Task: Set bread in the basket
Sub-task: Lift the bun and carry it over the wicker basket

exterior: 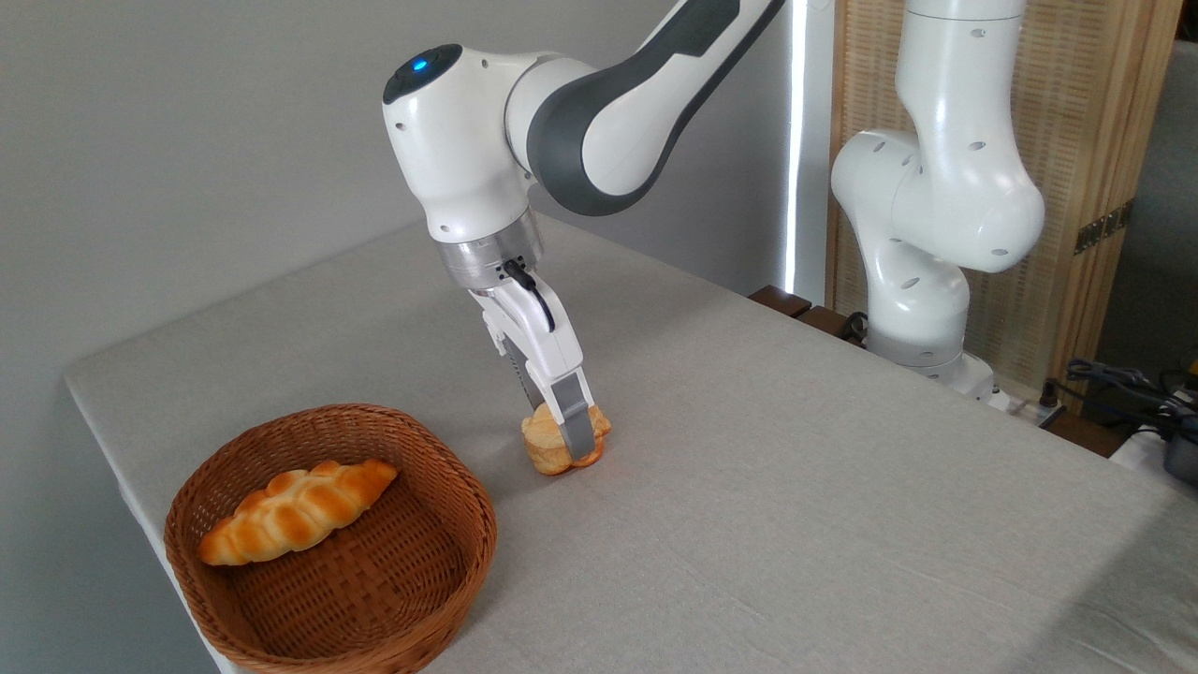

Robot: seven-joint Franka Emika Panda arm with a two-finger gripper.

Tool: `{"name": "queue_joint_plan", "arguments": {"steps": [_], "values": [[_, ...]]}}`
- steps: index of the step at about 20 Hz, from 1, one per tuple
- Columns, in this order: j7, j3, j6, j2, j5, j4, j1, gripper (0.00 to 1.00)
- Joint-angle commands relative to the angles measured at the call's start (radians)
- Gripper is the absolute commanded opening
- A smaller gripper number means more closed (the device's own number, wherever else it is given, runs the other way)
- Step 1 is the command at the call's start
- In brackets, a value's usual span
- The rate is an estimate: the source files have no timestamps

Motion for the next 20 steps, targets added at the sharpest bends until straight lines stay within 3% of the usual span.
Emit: {"name": "queue_joint_plan", "arguments": {"steps": [1, 13, 20], "values": [[0.028, 0.014, 0.014, -0.015, -0.01, -0.01, -0.004, 0.61], [0.024, 0.017, 0.002, -0.024, -0.013, -0.001, -0.003, 0.63], [0.022, 0.086, -0.001, -0.047, -0.028, 0.117, 0.001, 0.68]]}}
